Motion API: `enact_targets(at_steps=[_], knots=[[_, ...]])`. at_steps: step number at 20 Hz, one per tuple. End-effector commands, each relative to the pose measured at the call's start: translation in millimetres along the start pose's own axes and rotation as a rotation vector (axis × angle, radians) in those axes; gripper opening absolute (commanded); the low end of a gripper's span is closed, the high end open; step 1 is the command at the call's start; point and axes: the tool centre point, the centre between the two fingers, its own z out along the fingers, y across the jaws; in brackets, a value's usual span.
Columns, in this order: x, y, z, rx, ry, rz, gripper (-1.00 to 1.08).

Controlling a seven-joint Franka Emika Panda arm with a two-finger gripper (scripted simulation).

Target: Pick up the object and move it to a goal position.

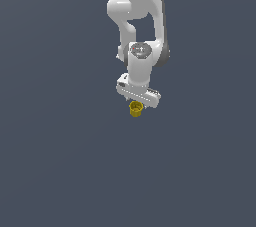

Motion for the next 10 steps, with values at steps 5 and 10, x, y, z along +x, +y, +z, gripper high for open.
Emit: enact_targets(at_steps=[5,10], knots=[[-1,1,20,0.0,0.0,0.002,1.0],[-2,1,42,0.0,0.0,0.004,1.0]])
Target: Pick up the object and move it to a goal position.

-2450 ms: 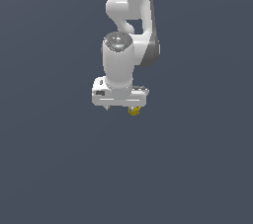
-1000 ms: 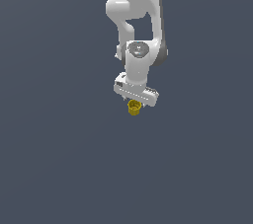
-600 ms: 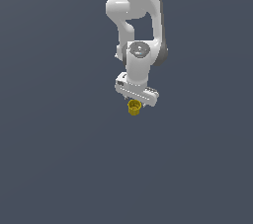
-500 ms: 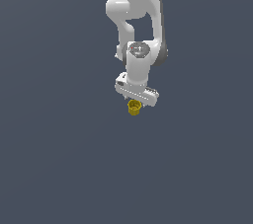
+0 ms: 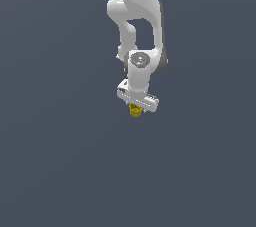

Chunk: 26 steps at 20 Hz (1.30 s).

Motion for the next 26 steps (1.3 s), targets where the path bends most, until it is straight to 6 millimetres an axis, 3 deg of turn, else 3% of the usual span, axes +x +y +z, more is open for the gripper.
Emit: enact_targets(at_steps=[1,5,6,18,26], knots=[[0,0,8,0.001,0.001,0.001,1.0],[0,-1,13,0.001,0.001,0.001,1.0],[0,-1,13,0.001,0.001,0.001,-1.0],[2,-1,11,0.002,0.001,0.0,-1.0],[34,16,1,0.002,0.001,0.0,-1.0]])
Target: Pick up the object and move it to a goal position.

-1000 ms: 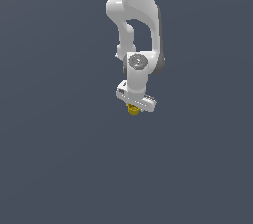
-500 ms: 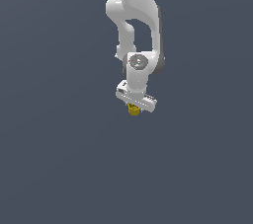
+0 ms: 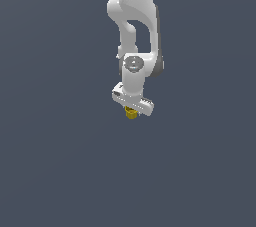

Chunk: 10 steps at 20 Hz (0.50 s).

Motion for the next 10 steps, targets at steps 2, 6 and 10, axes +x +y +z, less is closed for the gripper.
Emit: enact_targets(at_steps=[2,6,10], knots=[[22,11,-8,0.001,0.001,0.001,-1.0],[53,27,-18,0.001,0.001,0.001,-1.0],[88,44,-29,0.0,0.001,0.001,-1.0]])
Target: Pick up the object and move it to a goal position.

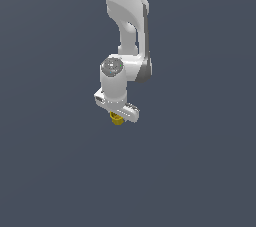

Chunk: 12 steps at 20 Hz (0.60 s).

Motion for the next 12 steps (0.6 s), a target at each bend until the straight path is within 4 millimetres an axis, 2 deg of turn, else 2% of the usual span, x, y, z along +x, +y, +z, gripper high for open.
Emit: enact_targets(at_steps=[1,12], knots=[[22,11,-8,0.0,0.001,0.0,-1.0],[103,48,-33,0.0,0.001,0.0,-1.0]])
